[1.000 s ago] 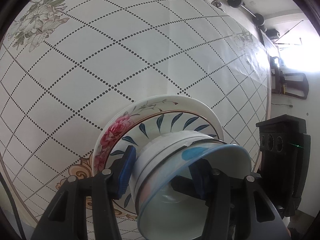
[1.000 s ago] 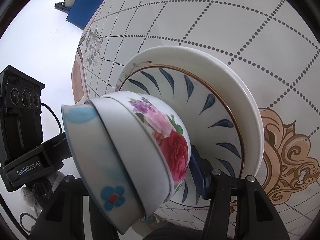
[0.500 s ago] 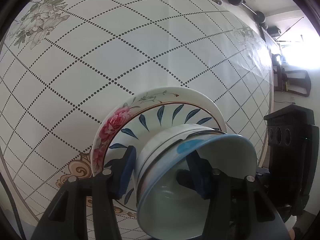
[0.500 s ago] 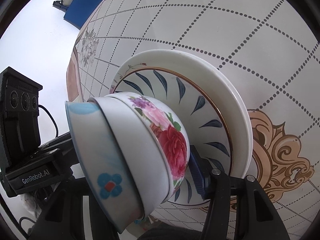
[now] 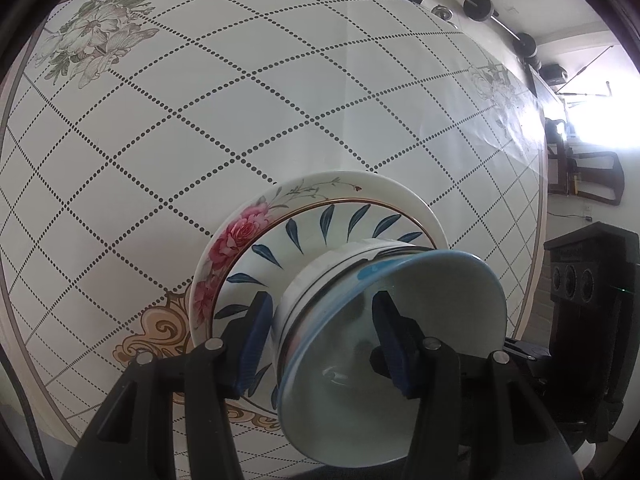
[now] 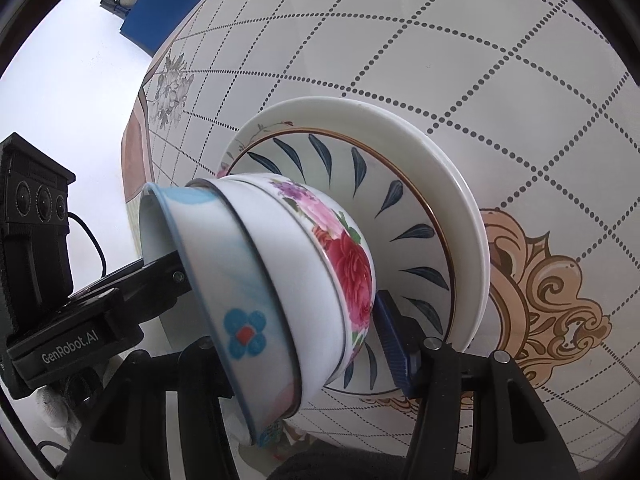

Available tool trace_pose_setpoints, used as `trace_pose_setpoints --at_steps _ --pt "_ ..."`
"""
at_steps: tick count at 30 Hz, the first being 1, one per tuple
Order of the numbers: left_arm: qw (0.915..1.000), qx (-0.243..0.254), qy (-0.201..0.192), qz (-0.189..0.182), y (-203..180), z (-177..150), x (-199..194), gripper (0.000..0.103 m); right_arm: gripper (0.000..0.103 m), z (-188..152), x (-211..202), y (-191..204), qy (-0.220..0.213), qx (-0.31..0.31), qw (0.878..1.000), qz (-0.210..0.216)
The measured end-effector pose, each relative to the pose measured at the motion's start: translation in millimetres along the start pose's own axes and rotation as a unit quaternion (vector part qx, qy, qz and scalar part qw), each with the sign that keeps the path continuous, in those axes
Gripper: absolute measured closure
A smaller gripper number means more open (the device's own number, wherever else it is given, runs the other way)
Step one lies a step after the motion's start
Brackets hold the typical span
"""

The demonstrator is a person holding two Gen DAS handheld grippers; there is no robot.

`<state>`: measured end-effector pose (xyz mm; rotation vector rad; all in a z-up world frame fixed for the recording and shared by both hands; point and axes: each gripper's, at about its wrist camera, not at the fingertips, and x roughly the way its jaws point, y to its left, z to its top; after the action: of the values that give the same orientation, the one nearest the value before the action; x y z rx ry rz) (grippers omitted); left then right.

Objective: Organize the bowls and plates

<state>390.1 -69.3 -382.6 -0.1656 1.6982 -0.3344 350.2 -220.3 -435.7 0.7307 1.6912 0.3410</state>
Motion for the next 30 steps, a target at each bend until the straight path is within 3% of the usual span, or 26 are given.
trace_pose_setpoints --at_steps 3,10,15,18,19,21,23,25,30 --pt "0.9997 0.003 -0.014 0.021 -3 -5 -10 0.054 0.045 -4 -7 3 -0.006 -0.005 1.0 -0.007" --pt "0.993 0.017 -0.079 0.086 -13 -28 -46 0.054 0.044 -21 -38 19 -0.049 -0.034 0.996 -0.073" --pt "0.9853 0.028 -0.111 0.127 -16 -48 -65 0.052 0.041 -41 -65 39 -0.094 -0.069 0.981 -0.152" --pt "0.9796 0.041 -0.128 0.149 -20 -61 -73 0.052 0.033 -55 -79 49 -0.111 -0.08 0.974 -0.181" --pt "0.9785 0.043 -0.134 0.151 -20 -66 -77 0.05 0.028 -60 -85 52 -0.119 -0.084 0.971 -0.188" --pt "0.977 0.042 -0.146 0.149 -21 -73 -87 0.036 0.022 -70 -94 57 -0.135 -0.09 0.967 -0.199" --pt "0.9729 0.041 -0.163 0.159 -24 -80 -97 0.032 0.009 -80 -105 61 -0.149 -0.092 0.963 -0.205" --pt "0.9672 0.044 -0.182 0.171 -27 -86 -106 0.015 0.008 -90 -111 69 -0.161 -0.096 0.96 -0.21" --pt "0.9586 0.04 -0.22 0.177 -30 -99 -128 0.013 0.006 -114 -134 81 -0.199 -0.102 0.947 -0.232"
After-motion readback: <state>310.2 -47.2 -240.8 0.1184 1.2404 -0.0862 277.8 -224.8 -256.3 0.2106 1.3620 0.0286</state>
